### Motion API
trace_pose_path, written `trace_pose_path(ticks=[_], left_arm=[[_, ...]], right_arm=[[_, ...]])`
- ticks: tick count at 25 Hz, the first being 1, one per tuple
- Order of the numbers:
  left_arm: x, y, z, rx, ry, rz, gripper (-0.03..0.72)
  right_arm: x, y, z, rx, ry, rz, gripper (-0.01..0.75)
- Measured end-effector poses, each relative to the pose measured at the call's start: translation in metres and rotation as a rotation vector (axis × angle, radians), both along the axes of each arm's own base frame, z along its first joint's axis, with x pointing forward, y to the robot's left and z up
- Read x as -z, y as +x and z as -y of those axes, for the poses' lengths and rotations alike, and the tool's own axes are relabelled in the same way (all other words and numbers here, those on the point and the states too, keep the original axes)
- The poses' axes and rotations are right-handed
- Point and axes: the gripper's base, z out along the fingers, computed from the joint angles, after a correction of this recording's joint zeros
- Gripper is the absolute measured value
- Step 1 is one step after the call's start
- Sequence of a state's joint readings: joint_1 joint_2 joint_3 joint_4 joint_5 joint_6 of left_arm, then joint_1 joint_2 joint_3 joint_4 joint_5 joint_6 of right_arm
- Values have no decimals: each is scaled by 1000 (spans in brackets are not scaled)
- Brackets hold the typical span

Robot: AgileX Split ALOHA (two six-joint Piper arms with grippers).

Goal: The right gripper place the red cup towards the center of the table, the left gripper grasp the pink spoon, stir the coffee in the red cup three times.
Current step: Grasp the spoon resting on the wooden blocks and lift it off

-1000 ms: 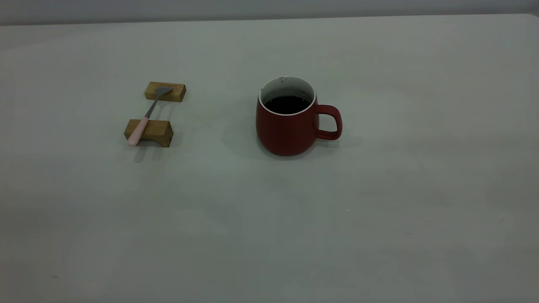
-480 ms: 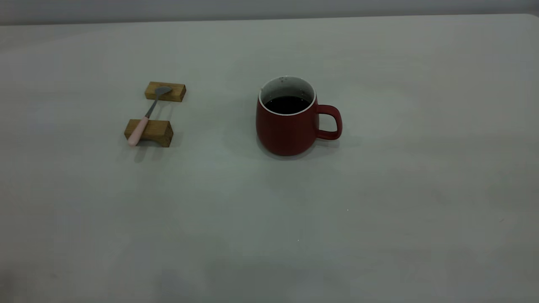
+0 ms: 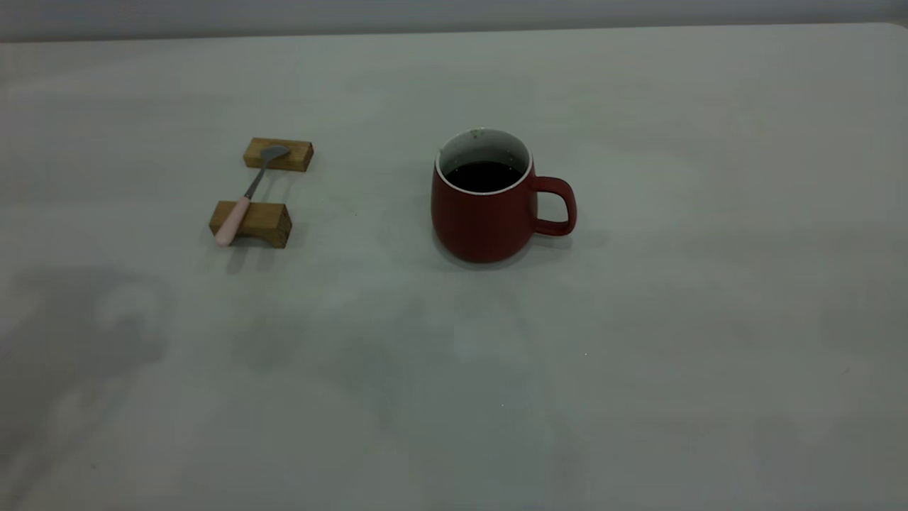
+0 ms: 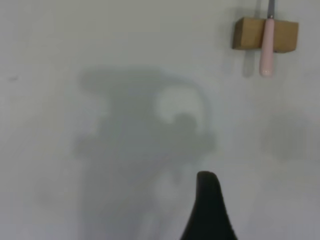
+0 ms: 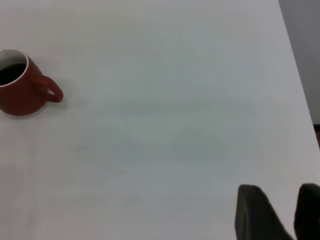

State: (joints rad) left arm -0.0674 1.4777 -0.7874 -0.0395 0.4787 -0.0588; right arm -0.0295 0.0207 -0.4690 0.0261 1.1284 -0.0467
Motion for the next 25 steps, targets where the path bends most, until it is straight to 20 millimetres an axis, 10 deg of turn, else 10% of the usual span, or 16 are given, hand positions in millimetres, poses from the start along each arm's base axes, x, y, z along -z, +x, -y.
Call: trace_pose_path(ticks=[9,25], left_arm=[[85,68,43,93,13,-147,641],[172,93,62,118,30,-242,606]], right_arm=[[0,0,0,0,0,0,237],[0,0,0,0,0,0,237]])
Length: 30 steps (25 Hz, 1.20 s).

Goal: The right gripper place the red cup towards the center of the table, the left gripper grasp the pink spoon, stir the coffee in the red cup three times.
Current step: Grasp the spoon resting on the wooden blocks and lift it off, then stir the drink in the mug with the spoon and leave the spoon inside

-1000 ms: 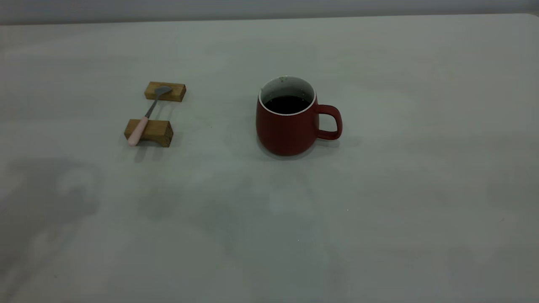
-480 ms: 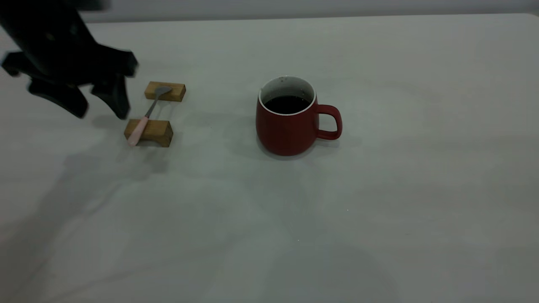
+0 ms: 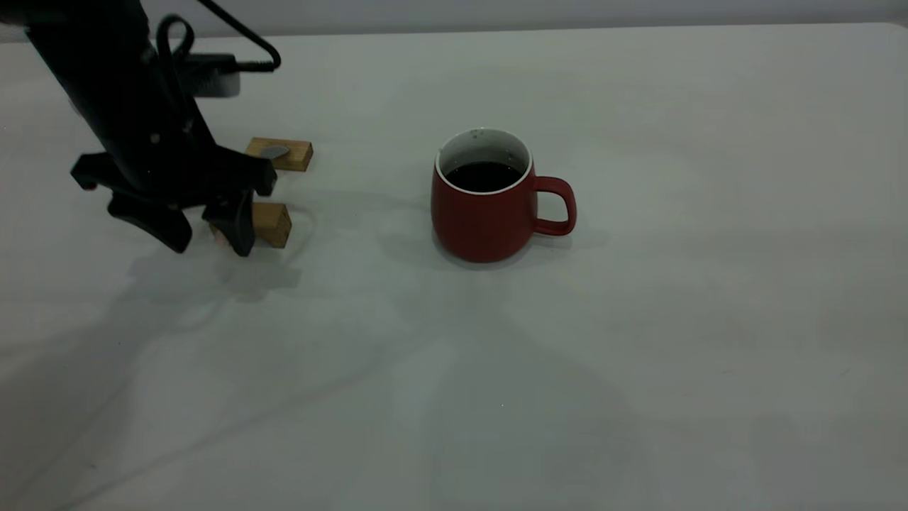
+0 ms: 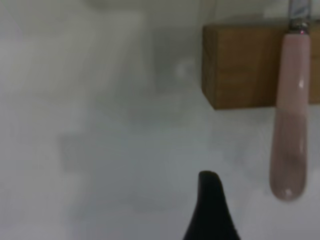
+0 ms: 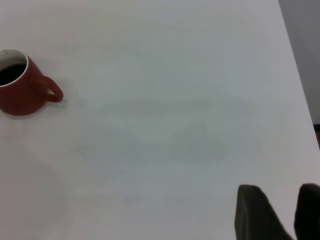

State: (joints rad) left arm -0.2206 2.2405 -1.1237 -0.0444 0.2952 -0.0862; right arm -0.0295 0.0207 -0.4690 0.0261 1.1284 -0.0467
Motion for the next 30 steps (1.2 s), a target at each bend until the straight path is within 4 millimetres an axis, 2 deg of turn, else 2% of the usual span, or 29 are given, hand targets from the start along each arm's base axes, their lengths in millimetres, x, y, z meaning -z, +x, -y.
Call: trace_pose_path(ticks=[6,13,16,20,23,27,30], left_arm=[[15,6,1,-1,-6,36,472],[11,15,8,-21,-23,21,155],[1,20,11,-41,-30,-53,156],[-34,26,22,-151,-104,-183,156],[-71,27,37,-323,-230,-317,156],[-111,23,64,-612,-483,-595,156],[-135,28,84,-784,-723,-767,156]], right_arm=[[0,0,0,0,0,0,237],[0,0,0,0,0,0,237],[0,0,0,0,0,0,237],[0,0,0,0,0,0,237],[0,0,0,0,0,0,237],[0,0,0,0,0,0,237],[0,0,0,0,0,0,237]])
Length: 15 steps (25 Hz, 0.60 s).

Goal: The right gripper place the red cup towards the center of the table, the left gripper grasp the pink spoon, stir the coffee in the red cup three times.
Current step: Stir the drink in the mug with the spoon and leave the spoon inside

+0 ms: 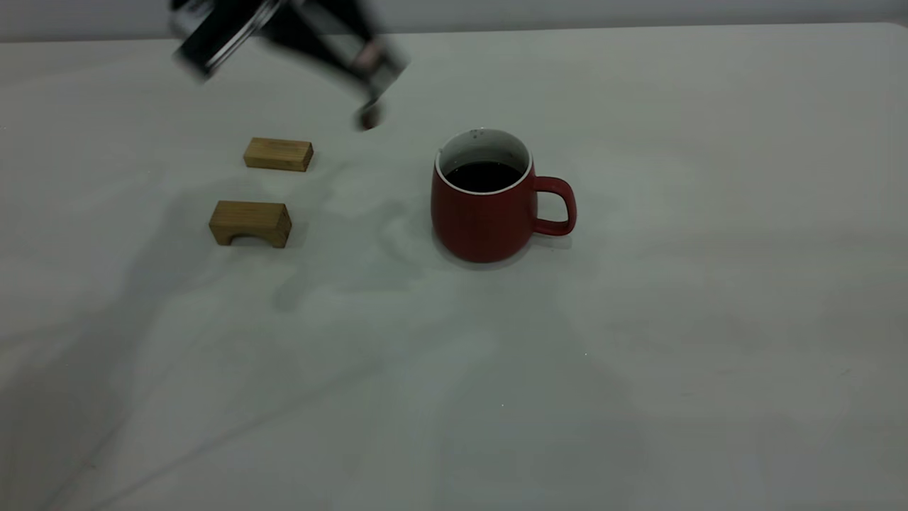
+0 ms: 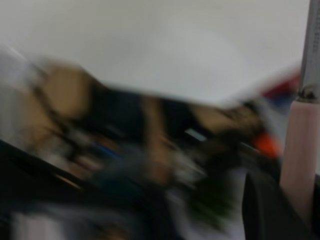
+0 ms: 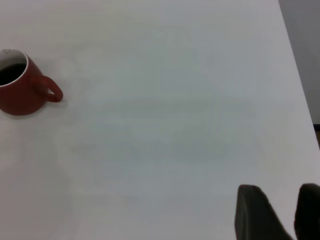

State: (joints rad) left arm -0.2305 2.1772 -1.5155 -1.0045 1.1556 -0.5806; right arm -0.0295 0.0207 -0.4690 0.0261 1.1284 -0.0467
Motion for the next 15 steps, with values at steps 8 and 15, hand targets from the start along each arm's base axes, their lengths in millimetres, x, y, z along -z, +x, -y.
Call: trace_pose_path(ticks=[8,15], left_arm=[[1,11,19,-210,-221,-212,156],[35,16,25,-350,-202,-443,156]], right_arm=[[0,0,0,0,0,0,237],[0,0,0,0,0,0,237]])
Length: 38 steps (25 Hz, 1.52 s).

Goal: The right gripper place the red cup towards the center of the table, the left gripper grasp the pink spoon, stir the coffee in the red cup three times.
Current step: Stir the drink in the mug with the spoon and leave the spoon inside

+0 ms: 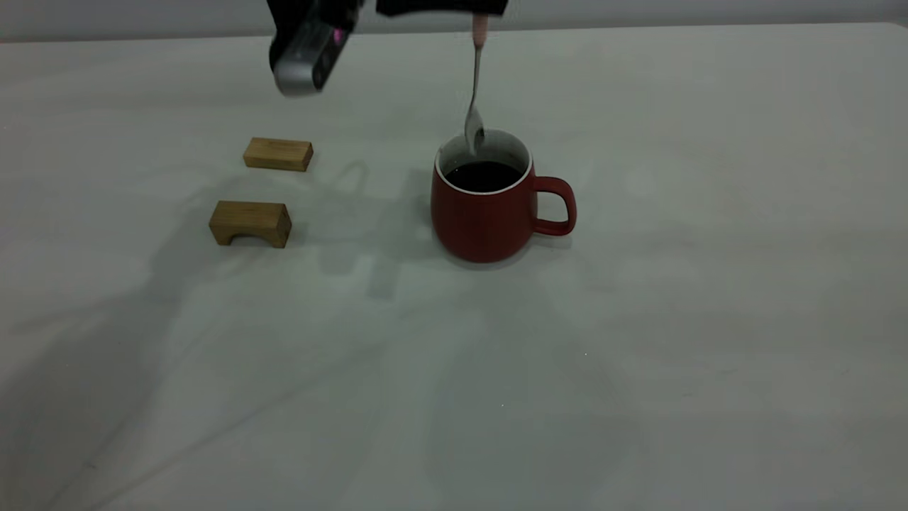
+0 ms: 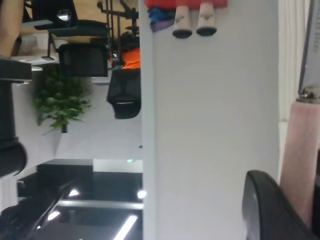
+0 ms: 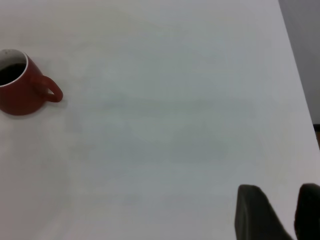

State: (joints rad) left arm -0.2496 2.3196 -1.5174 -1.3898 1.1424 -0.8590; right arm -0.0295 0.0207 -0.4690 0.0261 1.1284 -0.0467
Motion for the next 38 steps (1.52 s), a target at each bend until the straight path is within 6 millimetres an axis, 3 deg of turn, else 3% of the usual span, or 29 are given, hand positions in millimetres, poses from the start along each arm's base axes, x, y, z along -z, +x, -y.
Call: trace_pose_path(ticks=[8,14,20,28,35,38], left_arm=[[36,6,1,-81,-3,-66,156],[65,10,0,-99,42,43,156],[69,15,6,-147,-4,114,156],[75,3,19,-152,49,-149,156],[72,14,11,-103,142,102,156],[72,11,13,-87,89,85,156]], right_arm=[[0,0,0,0,0,0,237],[0,0,0,0,0,0,237],[0,0,0,0,0,0,237],[0,0,0,0,0,0,237],[0,0,0,0,0,0,237],[0,0,0,0,0,0,237]])
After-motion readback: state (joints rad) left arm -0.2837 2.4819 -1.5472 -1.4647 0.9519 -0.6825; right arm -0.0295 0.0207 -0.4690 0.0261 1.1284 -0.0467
